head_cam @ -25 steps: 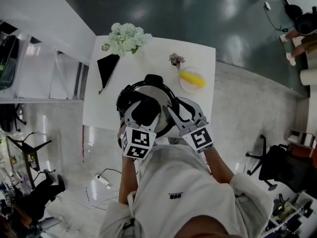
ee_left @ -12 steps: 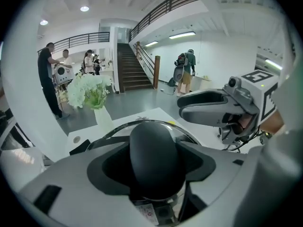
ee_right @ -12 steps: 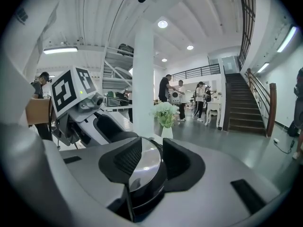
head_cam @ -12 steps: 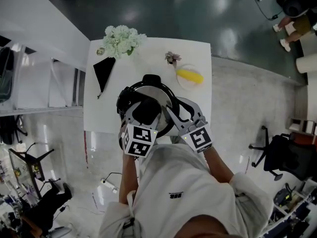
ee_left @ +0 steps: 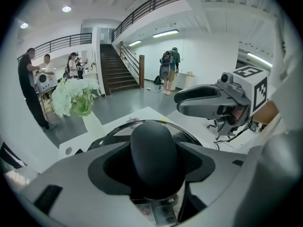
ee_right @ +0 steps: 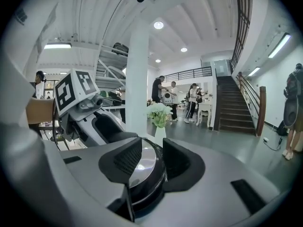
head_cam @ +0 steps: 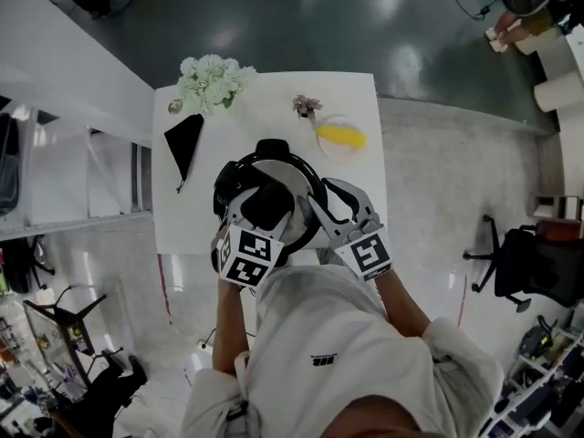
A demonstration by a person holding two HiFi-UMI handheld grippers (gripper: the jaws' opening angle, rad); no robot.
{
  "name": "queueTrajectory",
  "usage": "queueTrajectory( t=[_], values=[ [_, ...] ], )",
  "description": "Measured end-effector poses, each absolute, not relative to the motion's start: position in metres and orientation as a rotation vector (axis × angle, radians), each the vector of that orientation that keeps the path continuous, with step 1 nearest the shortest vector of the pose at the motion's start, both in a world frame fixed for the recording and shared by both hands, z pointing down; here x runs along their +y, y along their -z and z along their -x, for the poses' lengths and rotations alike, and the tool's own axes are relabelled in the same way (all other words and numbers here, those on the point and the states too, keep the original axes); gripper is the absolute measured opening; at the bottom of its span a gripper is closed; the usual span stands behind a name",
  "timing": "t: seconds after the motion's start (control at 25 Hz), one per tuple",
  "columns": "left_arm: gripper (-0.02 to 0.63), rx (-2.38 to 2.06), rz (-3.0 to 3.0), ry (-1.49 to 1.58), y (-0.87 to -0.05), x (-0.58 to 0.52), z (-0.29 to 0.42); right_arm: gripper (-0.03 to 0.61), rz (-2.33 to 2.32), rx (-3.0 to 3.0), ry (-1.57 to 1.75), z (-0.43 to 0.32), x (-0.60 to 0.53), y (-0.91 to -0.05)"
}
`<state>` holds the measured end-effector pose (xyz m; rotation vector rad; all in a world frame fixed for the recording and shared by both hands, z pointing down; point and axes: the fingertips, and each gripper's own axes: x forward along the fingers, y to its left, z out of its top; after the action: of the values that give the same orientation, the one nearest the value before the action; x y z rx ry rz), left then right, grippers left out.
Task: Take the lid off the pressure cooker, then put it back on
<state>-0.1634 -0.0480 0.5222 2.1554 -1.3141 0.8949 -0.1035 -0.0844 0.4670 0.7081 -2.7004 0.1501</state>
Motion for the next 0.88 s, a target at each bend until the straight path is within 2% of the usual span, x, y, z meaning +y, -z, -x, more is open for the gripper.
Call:
queueTrajectory(
  t=[0.88],
  values=[
    [0.301, -1.367, -2.174, -0.879, -0.493, -0.047, 0.163, 0.141, -0.849, -2.683, -0.142, 0.082, -0.063, -0.455]
  ],
)
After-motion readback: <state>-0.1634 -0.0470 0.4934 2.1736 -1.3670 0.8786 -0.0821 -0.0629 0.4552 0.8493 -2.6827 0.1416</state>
